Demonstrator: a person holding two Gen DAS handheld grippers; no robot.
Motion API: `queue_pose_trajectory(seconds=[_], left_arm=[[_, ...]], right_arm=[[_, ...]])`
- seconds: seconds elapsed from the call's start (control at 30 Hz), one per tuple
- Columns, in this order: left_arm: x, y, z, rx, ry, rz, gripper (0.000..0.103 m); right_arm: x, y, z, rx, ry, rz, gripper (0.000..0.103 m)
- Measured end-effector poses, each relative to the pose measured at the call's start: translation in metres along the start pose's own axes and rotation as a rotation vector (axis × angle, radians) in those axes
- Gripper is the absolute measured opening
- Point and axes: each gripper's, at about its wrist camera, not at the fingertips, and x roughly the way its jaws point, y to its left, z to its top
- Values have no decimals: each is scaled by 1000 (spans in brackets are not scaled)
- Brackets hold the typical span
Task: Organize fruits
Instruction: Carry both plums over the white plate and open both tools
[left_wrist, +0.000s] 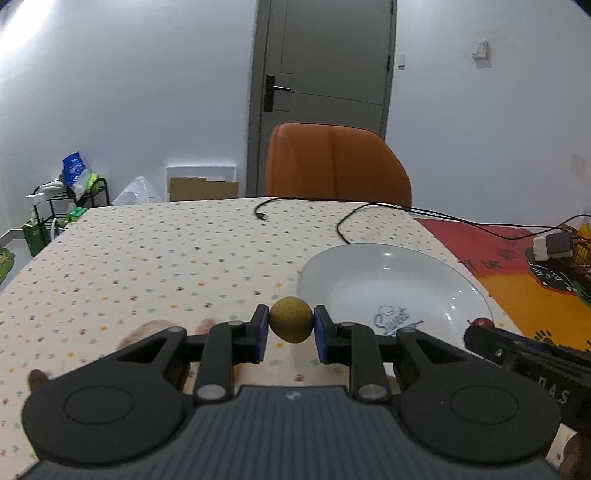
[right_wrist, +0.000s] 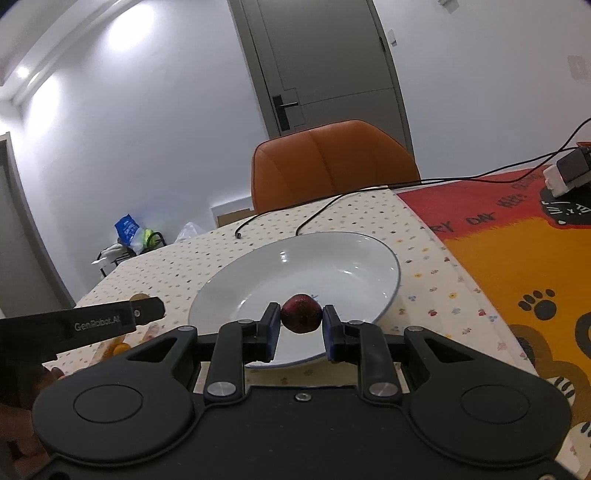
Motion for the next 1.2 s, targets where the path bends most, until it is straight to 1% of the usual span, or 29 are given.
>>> queue_pose_trajectory(seconds=[0.23,0.37,0.53,0.6,0.63,0.67,0.77,0.8,0.87,0.9,0.93,0.97,1.0,1.03,1.07,1.13,1.2], left_arm=[[13,-15,3,8,1,-26,24],[24,-20,4,-3,18,-34,24],[31,-24,3,-11,34,-41,24],[33,-25,3,-16,42,-43,24],[34,-24,3,-21,46,-46,24],[34,-24,3,-26,49,-52,24],[32,-22,5,-40,28,-57,24],[31,-23,7,-36,22,-55,26],[29,-22,9,-41,19,-60,28],[28,-21,9,-45,20,-64,28],[27,-19,10,-49,22,-61,29],[26,-18,10,-53,26,-52,31],[25,-17,10,-59,29,-42,38],[24,-15,10,-67,28,-36,47],[22,-13,10,-76,23,-28,53],[15,-8,10,-91,5,-1,72],[10,-3,11,-99,-9,23,79]], right_arm=[[8,-7,0,7,3,-7,23],[16,-9,-3,21,22,-2,23],[18,-12,-3,28,16,0,23],[17,-13,-2,34,14,0,24],[16,-14,-2,36,12,1,28],[15,-14,-2,38,7,2,28],[11,-14,-2,42,0,4,28],[10,-14,-2,44,-1,4,29],[8,-14,-1,50,-4,2,35],[7,-15,-1,55,-5,-2,44],[6,-15,-1,59,-5,-6,57],[4,-16,-1,65,-10,-10,62],[3,-16,0,66,-16,-13,71],[1,-15,0,62,-22,-18,76],[0,-14,0,55,-25,-25,78],[-2,-13,1,44,-31,-30,87],[-4,-12,2,46,-40,-25,93]])
